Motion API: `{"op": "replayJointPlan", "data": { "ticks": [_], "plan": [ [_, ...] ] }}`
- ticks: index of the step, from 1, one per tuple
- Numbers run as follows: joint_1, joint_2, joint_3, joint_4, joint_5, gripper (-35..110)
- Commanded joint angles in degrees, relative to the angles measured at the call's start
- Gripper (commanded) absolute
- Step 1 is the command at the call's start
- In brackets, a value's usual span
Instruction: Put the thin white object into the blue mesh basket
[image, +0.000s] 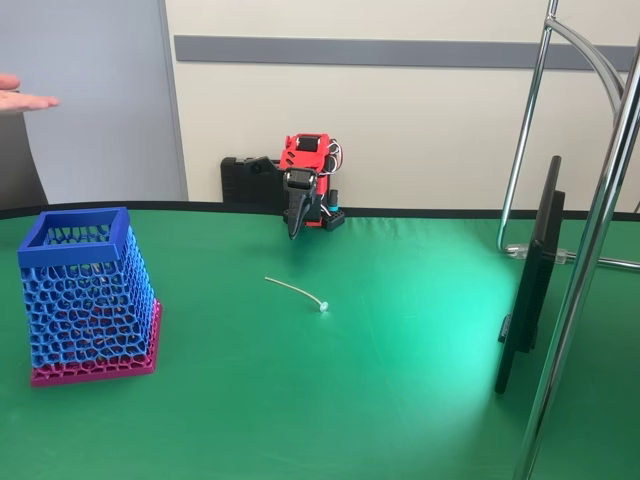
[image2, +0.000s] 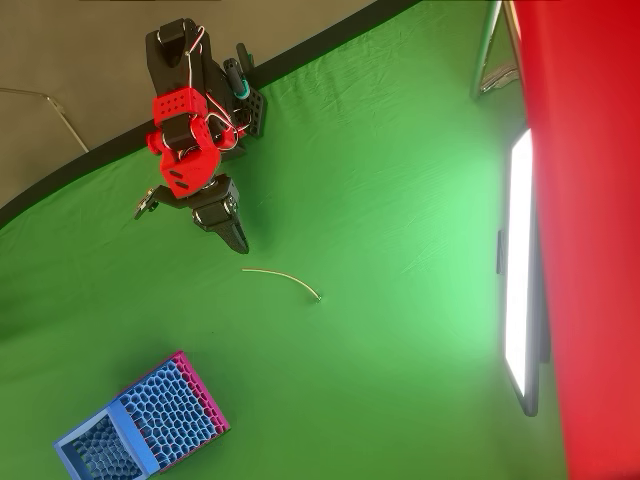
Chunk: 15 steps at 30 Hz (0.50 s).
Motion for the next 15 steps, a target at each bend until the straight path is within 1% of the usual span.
{"op": "replayJointPlan", "data": {
  "ticks": [1,15],
  "plan": [
    [0.26,0.62,0.35,-0.44,-0.09,1],
    [0.26,0.62,0.35,-0.44,-0.26,1]
  ]
}}
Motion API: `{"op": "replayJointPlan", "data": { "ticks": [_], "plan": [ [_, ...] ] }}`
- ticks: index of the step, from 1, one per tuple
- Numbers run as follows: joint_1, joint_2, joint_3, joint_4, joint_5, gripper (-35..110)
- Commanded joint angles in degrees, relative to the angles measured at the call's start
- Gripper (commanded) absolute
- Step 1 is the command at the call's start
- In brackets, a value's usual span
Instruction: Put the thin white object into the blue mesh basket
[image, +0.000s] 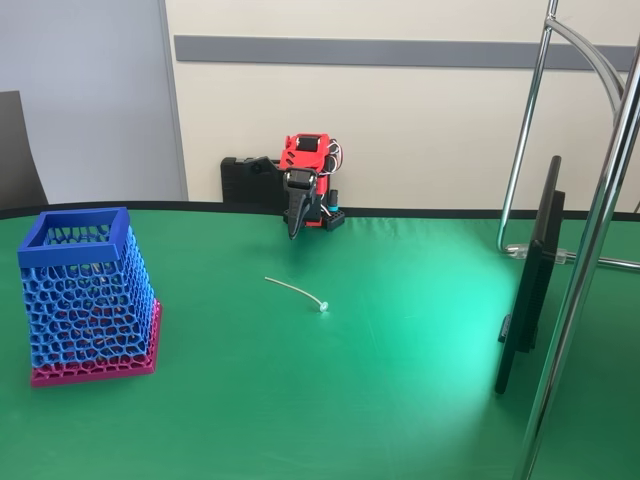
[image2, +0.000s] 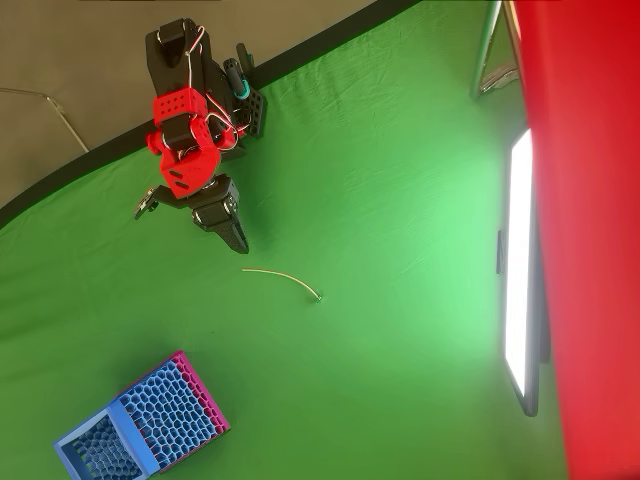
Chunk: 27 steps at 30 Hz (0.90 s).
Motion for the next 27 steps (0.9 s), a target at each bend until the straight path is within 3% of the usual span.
{"op": "replayJointPlan", "data": {
  "ticks": [1,27],
  "plan": [
    [0.26,0.62,0.35,-0.44,-0.09,1],
    [-0.26,0.62,0.35,-0.44,-0.97,1]
  ]
}}
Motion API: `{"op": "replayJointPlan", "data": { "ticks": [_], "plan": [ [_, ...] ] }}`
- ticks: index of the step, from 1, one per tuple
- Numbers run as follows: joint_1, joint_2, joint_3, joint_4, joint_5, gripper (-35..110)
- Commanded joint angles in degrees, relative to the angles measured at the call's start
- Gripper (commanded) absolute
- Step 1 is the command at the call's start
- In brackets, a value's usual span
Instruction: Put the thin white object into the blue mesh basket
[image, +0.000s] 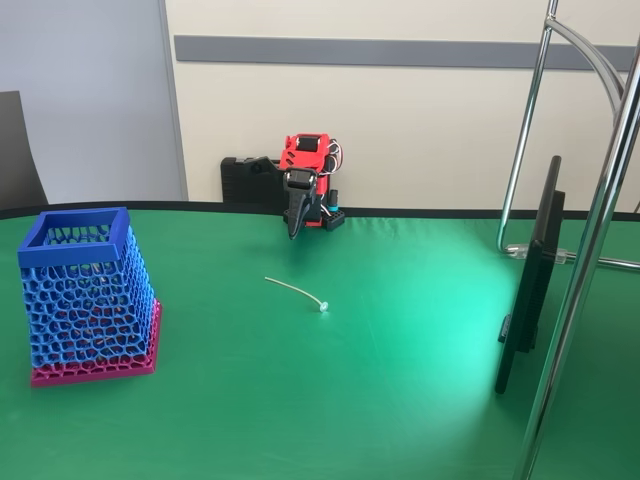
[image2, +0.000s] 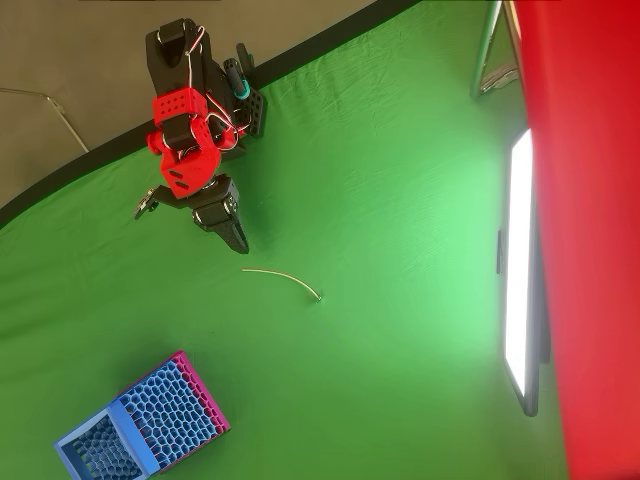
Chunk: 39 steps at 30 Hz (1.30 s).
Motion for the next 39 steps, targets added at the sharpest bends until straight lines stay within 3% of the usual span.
{"op": "replayJointPlan", "data": {
  "ticks": [1,39],
  "plan": [
    [-0.26,0.62,0.35,-0.44,-0.97,1],
    [-0.53,-0.26,0.09,-0.97,-0.88,1]
  ]
}}
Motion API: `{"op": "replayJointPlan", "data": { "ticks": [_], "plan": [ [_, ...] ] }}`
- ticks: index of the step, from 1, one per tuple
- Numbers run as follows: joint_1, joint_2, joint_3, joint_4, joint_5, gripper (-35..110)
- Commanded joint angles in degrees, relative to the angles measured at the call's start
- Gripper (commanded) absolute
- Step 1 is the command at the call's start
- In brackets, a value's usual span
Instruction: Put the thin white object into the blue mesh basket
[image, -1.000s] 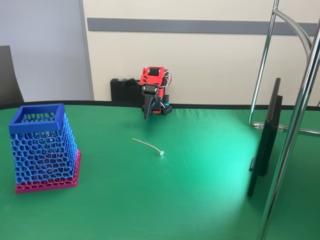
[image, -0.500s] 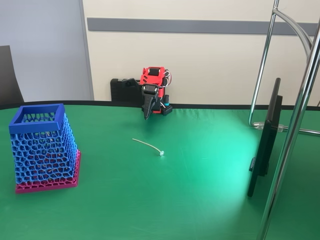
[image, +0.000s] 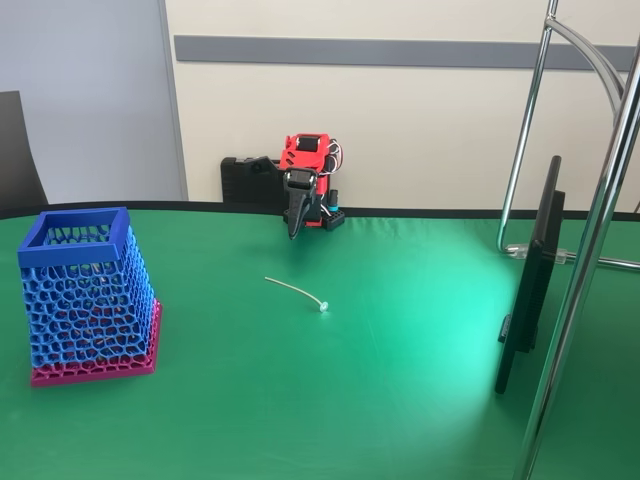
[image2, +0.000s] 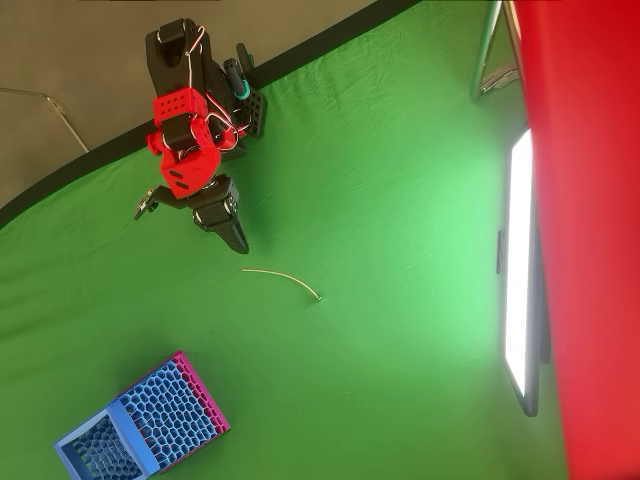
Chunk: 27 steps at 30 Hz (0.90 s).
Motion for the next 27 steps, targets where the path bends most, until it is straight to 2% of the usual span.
{"op": "replayJointPlan", "data": {
  "ticks": [1,9,16,27],
  "plan": [
    [-0.53,-1.58,-0.18,-1.67,-0.35,1],
    [-1.23,-13.62,-5.45,-7.21,0.88,1],
    [-3.52,-23.55,-13.36,-7.65,4.57,1],
    [-9.58,-49.75,-31.29,-8.44,16.26,1]
  ]
}}
